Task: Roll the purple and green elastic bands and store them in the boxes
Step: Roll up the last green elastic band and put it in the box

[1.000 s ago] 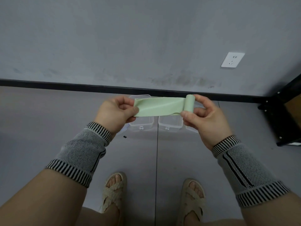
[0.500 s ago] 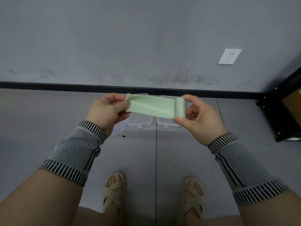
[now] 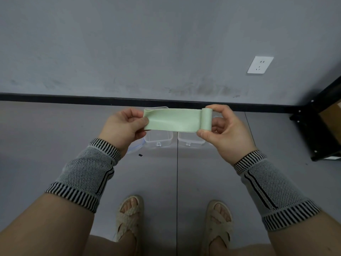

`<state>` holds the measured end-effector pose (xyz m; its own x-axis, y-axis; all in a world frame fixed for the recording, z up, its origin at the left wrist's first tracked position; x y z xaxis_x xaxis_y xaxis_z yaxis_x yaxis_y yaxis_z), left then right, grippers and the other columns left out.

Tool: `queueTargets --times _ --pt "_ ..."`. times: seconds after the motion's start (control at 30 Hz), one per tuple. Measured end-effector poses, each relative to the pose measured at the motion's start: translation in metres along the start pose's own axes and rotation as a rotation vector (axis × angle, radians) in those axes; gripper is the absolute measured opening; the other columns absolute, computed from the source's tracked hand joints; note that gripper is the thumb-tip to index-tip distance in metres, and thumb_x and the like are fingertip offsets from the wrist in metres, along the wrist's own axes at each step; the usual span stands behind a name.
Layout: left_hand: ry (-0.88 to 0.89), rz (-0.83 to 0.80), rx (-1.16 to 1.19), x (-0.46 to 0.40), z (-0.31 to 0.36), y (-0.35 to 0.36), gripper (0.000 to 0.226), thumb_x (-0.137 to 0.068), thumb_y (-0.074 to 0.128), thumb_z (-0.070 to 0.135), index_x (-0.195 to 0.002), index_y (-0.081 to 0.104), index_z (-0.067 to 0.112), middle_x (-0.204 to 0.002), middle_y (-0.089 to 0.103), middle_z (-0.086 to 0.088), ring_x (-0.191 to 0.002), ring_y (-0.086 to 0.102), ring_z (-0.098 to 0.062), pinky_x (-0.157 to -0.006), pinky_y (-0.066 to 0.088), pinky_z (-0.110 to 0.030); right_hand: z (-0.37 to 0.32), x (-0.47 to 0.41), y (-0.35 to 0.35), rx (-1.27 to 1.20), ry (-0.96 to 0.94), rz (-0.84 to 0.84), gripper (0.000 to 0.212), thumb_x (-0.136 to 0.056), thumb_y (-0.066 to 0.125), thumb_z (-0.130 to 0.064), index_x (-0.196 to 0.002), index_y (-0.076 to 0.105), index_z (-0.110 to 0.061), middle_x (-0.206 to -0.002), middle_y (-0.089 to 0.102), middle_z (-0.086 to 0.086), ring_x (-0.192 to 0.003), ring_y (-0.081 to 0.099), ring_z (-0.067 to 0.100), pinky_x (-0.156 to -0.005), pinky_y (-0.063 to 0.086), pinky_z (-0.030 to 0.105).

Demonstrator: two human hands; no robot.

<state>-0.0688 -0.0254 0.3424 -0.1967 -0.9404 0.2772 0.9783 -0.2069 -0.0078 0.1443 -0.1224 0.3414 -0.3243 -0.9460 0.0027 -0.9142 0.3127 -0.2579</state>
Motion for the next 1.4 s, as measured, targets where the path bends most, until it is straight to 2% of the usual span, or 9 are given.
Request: queueTargets --times 0.17,0.3,0.4,0.53,0.73,0.83,0.93,1.07,1.4 --pt "-0.047 0.018 -0.126 -0.004 -0.008 0.004 0.018 -0.086 0.059 -0.001 -0.076 0.055 0.013 -0.071 0.059 -0.005 -0.064 0.059 -0.015 -0.066 0.054 -0.027 -0.004 0.001 -0.003 -0.205 -0.004 -0.174 0.054 -0.074 0.074 0.002 -0.115 0.056 -0.028 -0.085 0.072 0.003 -0.079 0.065 0.016 -0.071 0.052 0.027" --pt "-0.024 -0.032 -0.402 -0.003 -0.012 0.016 0.017 -0.082 0.061 0.0 -0.087 0.061 0.016 -0.093 0.067 -0.008 -0.083 0.06 -0.018 -0.075 0.053 -0.034 -0.006 0.003 0.001 -0.332 0.027 -0.335 0.056 -0.065 0.072 -0.003 -0.116 0.056 -0.021 -0.086 0.072 0.004 -0.078 0.066 0.013 -0.069 0.052 0.022" --pt "0.18 -0.105 -0.431 0.006 -0.004 0.031 0.03 -0.088 0.055 0.008 -0.11 0.063 0.027 -0.117 0.063 0.008 -0.105 0.057 -0.007 -0.086 0.045 -0.016 -0.007 0.005 0.006 -0.3 0.02 -0.402 0.056 -0.065 0.072 -0.004 -0.115 0.056 -0.024 -0.088 0.073 0.006 -0.081 0.067 0.016 -0.075 0.055 0.027" --pt "0.23 -0.311 -0.321 0.02 0.004 0.047 0.023 -0.097 0.044 0.015 -0.096 0.064 0.027 -0.093 0.066 0.014 -0.084 0.057 0.017 -0.075 0.037 0.002 -0.006 0.006 0.007 -0.311 0.02 -0.471 0.064 -0.058 0.088 -0.026 -0.115 0.06 -0.032 -0.103 0.07 0.016 -0.095 0.065 0.029 -0.088 0.053 0.039" --pt "0.18 -0.343 -0.493 0.021 0.005 0.042 0.026 -0.095 0.049 0.028 -0.076 0.064 0.017 -0.073 0.059 0.005 -0.067 0.05 -0.003 -0.058 0.038 -0.012 -0.006 0.007 -0.001 -0.308 0.043 -0.449 0.06 -0.067 0.077 -0.001 -0.119 0.055 -0.023 -0.096 0.073 0.009 -0.087 0.067 0.018 -0.081 0.055 0.027" --pt "0.167 -0.379 -0.478 0.023 0.01 0.039 0.026 -0.091 0.058 0.023 -0.065 0.058 0.02 -0.05 0.053 0.016 -0.048 0.045 0.004 -0.049 0.035 -0.008 -0.006 0.007 -0.001 -0.349 0.06 -0.463 0.069 -0.057 0.089 -0.019 -0.118 0.058 -0.025 -0.098 0.073 0.01 -0.087 0.068 0.017 -0.075 0.054 0.024" --pt "0.157 -0.385 -0.477 0.022 0.012 0.036 0.024 -0.085 0.066 0.022 -0.063 0.057 0.019 -0.049 0.049 0.013 -0.047 0.044 0.0 -0.049 0.037 -0.011 -0.006 0.007 -0.001 -0.394 0.09 -0.469 0.078 -0.048 0.091 -0.034 -0.118 0.059 -0.023 -0.094 0.073 0.011 -0.081 0.068 0.016 -0.07 0.052 0.02" --pt "0.141 -0.39 -0.481 0.023 0.012 0.035 0.023 -0.084 0.068 0.019 -0.064 0.057 0.018 -0.041 0.049 0.015 -0.043 0.045 0.004 -0.047 0.037 -0.011 -0.008 0.009 0.002 -0.317 0.076 -0.397 0.061 -0.061 0.081 -0.007 -0.115 0.058 -0.02 -0.084 0.073 0.006 -0.076 0.067 0.016 -0.07 0.055 0.024" --pt "0.222 -0.267 -0.531 0.024 0.011 0.044 0.018 -0.079 0.073 0.022 -0.067 0.06 0.018 -0.052 0.055 0.011 -0.045 0.049 0.004 -0.047 0.039 -0.011 -0.012 0.01 0.018 0.267 -0.102 -0.139 0.056 -0.069 0.081 -0.012 -0.113 0.058 -0.038 -0.077 0.065 -0.002 -0.068 0.063 0.008 -0.071 0.056 0.027"
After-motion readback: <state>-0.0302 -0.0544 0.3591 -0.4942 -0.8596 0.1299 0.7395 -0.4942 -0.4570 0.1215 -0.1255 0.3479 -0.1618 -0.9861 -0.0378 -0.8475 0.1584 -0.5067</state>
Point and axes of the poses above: each hand's wrist, its own x-axis away from the middle knuckle, its own y-axis out of the palm, z = x × y, the point moved 1 cm from there along -x, towards the middle knuckle
